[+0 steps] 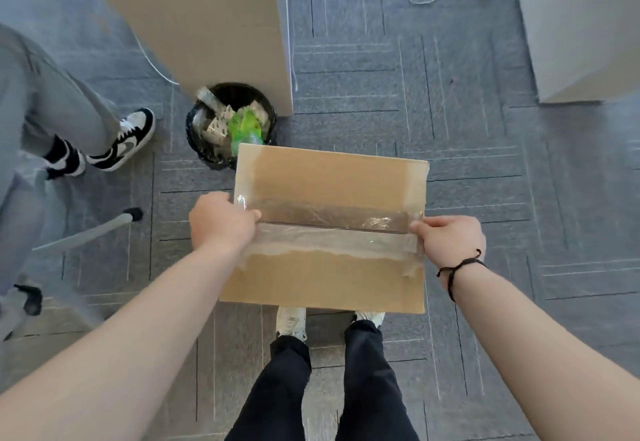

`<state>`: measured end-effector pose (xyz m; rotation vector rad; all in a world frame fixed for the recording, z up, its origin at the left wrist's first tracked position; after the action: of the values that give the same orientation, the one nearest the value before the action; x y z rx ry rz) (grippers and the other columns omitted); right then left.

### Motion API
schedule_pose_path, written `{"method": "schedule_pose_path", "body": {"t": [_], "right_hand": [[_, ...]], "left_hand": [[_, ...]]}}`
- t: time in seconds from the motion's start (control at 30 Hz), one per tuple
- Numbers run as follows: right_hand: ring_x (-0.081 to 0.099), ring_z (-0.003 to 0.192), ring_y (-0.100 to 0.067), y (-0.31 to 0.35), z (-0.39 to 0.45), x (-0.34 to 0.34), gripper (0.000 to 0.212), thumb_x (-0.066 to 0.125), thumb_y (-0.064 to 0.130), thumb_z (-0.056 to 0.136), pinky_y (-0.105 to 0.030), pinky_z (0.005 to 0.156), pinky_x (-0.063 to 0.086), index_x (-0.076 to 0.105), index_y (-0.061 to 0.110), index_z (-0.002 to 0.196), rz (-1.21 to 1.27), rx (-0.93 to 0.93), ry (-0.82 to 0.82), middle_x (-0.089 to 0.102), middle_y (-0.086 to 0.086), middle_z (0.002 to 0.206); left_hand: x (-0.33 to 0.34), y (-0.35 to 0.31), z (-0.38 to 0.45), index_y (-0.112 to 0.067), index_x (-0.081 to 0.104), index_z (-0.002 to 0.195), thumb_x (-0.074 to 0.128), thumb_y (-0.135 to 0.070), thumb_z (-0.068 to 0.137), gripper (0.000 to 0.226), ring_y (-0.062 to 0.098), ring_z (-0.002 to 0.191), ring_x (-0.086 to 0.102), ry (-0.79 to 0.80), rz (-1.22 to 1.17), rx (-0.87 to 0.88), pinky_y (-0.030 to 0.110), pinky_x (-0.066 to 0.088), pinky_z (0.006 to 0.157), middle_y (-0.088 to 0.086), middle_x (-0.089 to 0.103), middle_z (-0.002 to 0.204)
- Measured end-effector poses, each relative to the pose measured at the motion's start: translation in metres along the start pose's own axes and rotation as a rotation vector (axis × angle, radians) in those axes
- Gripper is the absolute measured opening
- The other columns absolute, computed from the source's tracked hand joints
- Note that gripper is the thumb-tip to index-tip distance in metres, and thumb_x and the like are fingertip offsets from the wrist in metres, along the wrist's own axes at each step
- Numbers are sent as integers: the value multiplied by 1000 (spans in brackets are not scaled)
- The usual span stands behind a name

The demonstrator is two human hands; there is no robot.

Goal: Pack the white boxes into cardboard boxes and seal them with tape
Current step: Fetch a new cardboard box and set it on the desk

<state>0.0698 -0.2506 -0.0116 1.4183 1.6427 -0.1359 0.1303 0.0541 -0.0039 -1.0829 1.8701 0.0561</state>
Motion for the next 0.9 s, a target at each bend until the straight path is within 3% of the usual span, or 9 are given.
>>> {"method": "schedule_pose_path", "body": {"t": [0.13,0.27,0.4,0.47,0.57,0.7,0.77,0.83,0.9], "right_hand": [[68,106,-22,26,-39,-57,20,79,27,80,-37,100,51,81,20,99,120,26,-73,77,-2,106],[69,99,-21,46,-68,-107,18,82,30,76,-39,96,53,81,22,92,227,7,-152,78,1,97],[65,89,-18,65,-77,-161,17,81,31,76,-29,82,49,82,24,91,310,-21,-207,77,4,92],[65,88,-16,72,-77,-191,16,80,30,77,-26,77,44,82,24,91,355,-56,-230,77,5,92],[65,90,-17,77,-65,-233,13,80,29,78,-26,78,43,82,23,90,380,-108,-251,77,5,94],[64,90,-18,83,-37,-285,12,79,28,79,-27,80,44,82,21,87,383,-136,-278,78,2,94],[65,93,-20,87,-22,-309,13,79,28,80,-27,82,44,82,19,89,383,-149,-295,78,0,96],[67,97,-23,91,-5,-331,13,78,26,82,-27,82,45,82,17,90,383,-158,-315,78,-2,97],[67,98,-24,97,11,-351,12,77,25,82,-29,85,48,82,16,89,388,-165,-334,78,-3,97]], "left_hand": [[-51,-45,-43,-14,75,82,81,-22,84,9,24,81,65,-9,-4,137,28,42,58,0,70,78],[-87,-88,-78,-17,69,69,79,-22,84,19,13,65,56,-48,20,255,25,34,50,-4,66,67],[-105,-131,-108,-7,73,79,76,-22,86,16,25,78,65,-70,-6,332,39,55,70,4,72,74],[-108,-153,-126,-6,73,80,73,-19,89,15,26,81,66,-83,-33,370,43,54,77,7,74,80],[-106,-190,-151,-27,66,68,71,-17,91,26,20,79,64,-96,-94,419,41,53,79,-5,70,73],[-95,-246,-179,-33,61,62,71,-18,92,35,22,79,59,-90,-158,425,36,50,79,-10,62,65],[-87,-273,-189,-34,71,70,71,-19,92,26,23,86,63,-80,-187,434,37,53,85,-16,61,66],[-79,-297,-194,-23,80,88,72,-19,92,10,23,91,66,-91,-200,452,37,54,89,-16,66,72],[-71,-319,-198,-20,81,100,72,-19,90,13,23,95,67,-113,-197,458,36,54,90,-9,73,84]]}}
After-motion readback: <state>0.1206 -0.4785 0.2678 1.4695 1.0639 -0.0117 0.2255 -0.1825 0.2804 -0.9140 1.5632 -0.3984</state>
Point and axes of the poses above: each hand's wrist, its own z-axis towards the middle knuckle, its own x-axis out of the palm, y = z × x, the point moved 1 cm from there along z, towards the middle knuckle
